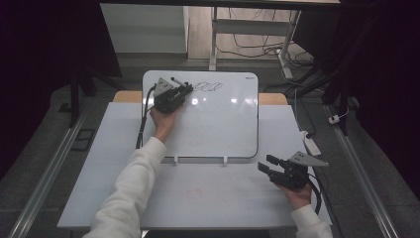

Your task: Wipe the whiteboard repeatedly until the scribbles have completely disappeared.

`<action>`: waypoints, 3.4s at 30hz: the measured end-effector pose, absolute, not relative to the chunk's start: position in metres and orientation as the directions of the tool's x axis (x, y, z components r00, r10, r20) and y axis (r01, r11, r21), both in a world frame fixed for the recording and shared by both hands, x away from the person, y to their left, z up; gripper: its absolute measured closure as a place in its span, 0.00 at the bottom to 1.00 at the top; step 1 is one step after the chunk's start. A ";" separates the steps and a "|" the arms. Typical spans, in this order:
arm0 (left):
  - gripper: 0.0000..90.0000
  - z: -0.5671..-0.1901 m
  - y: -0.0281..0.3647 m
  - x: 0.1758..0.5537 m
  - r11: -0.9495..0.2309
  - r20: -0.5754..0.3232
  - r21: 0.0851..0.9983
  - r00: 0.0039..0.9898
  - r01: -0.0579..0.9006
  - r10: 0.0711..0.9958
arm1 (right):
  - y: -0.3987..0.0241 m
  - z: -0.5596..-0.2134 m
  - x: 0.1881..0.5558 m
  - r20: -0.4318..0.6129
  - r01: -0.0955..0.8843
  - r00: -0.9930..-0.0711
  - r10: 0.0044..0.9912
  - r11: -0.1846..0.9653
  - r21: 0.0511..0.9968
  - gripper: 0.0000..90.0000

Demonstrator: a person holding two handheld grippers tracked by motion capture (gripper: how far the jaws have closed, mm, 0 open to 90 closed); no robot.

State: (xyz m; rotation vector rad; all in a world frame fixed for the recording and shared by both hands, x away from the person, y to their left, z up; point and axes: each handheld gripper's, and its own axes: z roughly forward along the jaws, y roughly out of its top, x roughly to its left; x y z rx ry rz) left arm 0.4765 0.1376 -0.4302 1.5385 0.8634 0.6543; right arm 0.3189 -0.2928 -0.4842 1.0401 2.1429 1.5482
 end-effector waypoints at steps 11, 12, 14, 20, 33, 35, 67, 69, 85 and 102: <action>0.87 -0.431 0.146 0.476 -0.009 -0.082 0.986 0.534 0.166 0.842 | -0.292 -0.484 0.318 0.169 0.380 -0.694 0.700 0.157 0.911 0.51; 0.87 -0.432 0.139 0.475 -0.022 -0.072 0.986 0.547 0.163 0.834 | -0.291 -0.484 0.318 0.169 0.380 -0.694 0.699 0.158 0.911 0.51; 0.87 -0.433 0.130 0.474 -0.026 -0.068 0.987 0.556 0.161 0.829 | -0.291 -0.484 0.318 0.169 0.379 -0.695 0.699 0.157 0.912 0.51; 0.87 -0.428 0.128 0.480 -0.009 -0.081 0.987 0.551 0.159 0.831 | -0.292 -0.484 0.318 0.169 0.379 -0.692 0.702 0.154 0.912 0.50; 0.87 -0.437 0.092 0.478 -0.011 -0.093 0.986 0.610 0.165 0.787 | -0.293 -0.483 0.316 0.171 0.378 -0.693 0.700 0.151 0.913 0.50; 0.87 -0.436 0.089 0.477 -0.032 -0.068 0.988 0.605 0.153 0.793 | -0.293 -0.484 0.316 0.171 0.379 -0.692 0.701 0.152 0.913 0.50; 0.87 -0.438 0.113 0.469 -0.029 -0.051 0.990 0.550 0.136 0.834 | -0.293 -0.481 0.315 0.172 0.371 -0.696 0.697 0.143 0.918 0.50; 0.87 -0.437 0.121 0.469 -0.034 -0.045 0.990 0.531 0.138 0.846 | -0.293 -0.482 0.316 0.174 0.374 -0.695 0.698 0.144 0.916 0.50; 0.87 -0.425 0.091 0.492 0.025 -0.098 0.990 0.549 0.139 0.830 | -0.294 -0.481 0.316 0.173 0.372 -0.692 0.701 0.140 0.918 0.50; 0.87 -0.421 0.081 0.494 0.011 -0.087 0.990 0.553 0.138 0.828 | -0.295 -0.480 0.314 0.177 0.370 -0.694 0.697 0.135 0.919 0.50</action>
